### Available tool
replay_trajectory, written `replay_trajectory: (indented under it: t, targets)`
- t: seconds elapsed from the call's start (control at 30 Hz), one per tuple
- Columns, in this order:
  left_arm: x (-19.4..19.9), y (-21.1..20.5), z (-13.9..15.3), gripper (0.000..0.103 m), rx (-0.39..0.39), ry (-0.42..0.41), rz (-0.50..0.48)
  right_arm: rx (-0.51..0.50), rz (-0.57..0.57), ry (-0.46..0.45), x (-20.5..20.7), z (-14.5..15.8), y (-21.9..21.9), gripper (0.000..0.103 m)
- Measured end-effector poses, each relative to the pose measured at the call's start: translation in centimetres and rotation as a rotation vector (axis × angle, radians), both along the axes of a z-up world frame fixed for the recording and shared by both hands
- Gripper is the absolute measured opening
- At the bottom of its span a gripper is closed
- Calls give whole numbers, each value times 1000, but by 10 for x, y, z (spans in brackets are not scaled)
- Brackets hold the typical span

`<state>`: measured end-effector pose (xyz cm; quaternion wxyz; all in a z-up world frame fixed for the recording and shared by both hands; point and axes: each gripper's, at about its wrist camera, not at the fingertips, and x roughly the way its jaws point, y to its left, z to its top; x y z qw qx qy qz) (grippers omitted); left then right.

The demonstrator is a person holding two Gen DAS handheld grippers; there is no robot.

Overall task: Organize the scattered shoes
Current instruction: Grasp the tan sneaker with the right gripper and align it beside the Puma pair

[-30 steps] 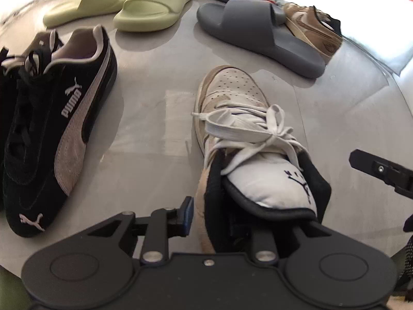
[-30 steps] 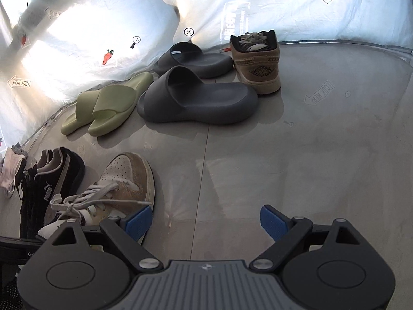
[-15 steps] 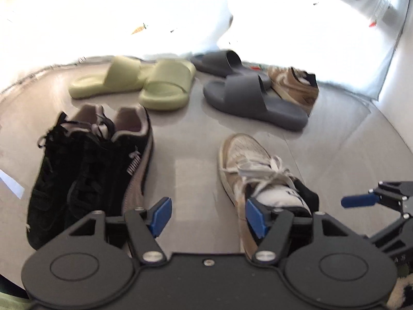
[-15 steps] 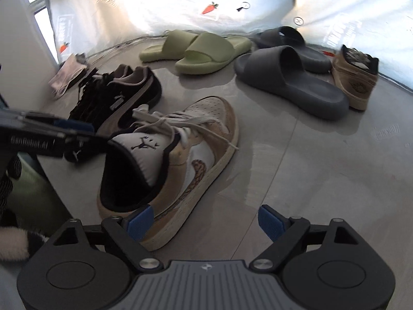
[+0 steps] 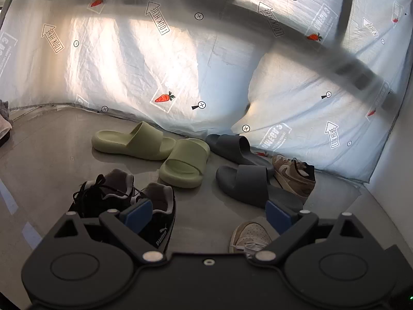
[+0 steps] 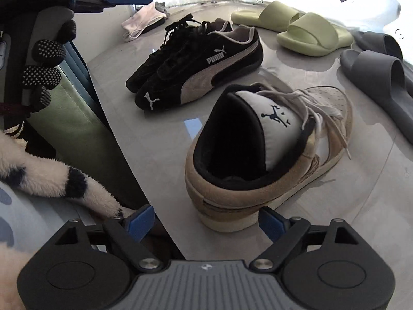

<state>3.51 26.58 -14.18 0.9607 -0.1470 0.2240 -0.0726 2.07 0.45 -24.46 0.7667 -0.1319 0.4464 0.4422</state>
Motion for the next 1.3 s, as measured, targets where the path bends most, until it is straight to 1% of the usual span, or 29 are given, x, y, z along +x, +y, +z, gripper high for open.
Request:
replay_trajectory:
  t: [0.03, 0.1, 0.2, 0.27, 0.33, 0.4, 0.5, 0.57, 0.6, 0.63, 0.7, 0.73, 0.87, 0.93, 0.97, 1.0, 1.1, 1.13, 1.3]
  targets:
    - [-2, 2, 1, 95, -10, -10, 15, 16, 15, 5, 2, 0, 7, 88]
    - [-6, 5, 3, 95, 2, -26, 47, 38, 38, 6, 5, -1, 20, 88]
    - [-9, 2, 4, 95, 65, -46, 61, 70, 57, -1, 10, -2, 36, 88]
    - [-11, -1, 5, 95, 101, -52, 54, 82, 56, -8, 15, -2, 46, 87]
    - [-12, -5, 5, 95, 133, -54, 45, 76, 70, -35, 17, 5, 51, 88]
    - [-13, -9, 5, 95, 162, -51, 36, 85, 90, -76, 15, 16, 43, 88]
    - [-9, -13, -1, 95, 182, -29, 42, 87, 65, -140, 21, 30, 17, 88]
    - [-4, -14, -6, 95, 180, 6, 53, 72, 28, -176, 33, 33, 3, 89]
    - [0, -14, -9, 95, 181, 30, 58, 49, -5, -204, 44, 33, -4, 89]
    - [4, -14, -12, 95, 185, 52, 64, 26, -7, -232, 54, 31, -7, 89]
    - [10, -15, -18, 95, 196, 82, 79, -9, 33, -283, 69, 27, -5, 89]
    - [13, -16, -20, 95, 203, 94, 89, -27, 52, -309, 77, 26, -4, 92]
    - [17, -14, -25, 95, 200, 121, 119, -107, 282, -385, 89, 18, 14, 95]
    - [18, -12, -27, 95, 192, 130, 130, -142, 360, -414, 90, 15, 22, 96]
    - [18, -12, -28, 95, 191, 135, 137, -159, 395, -428, 91, 13, 27, 99]
    - [20, -11, -28, 95, 193, 139, 142, -164, 413, -417, 95, 12, 30, 100]
    - [22, -10, -28, 95, 192, 149, 159, -162, 439, -342, 111, 8, 42, 101]
    - [23, -9, -28, 95, 188, 150, 163, -157, 399, -326, 112, 7, 43, 101]
    - [25, -5, -26, 95, 182, 151, 171, -119, 62, -273, 110, 5, 42, 99]
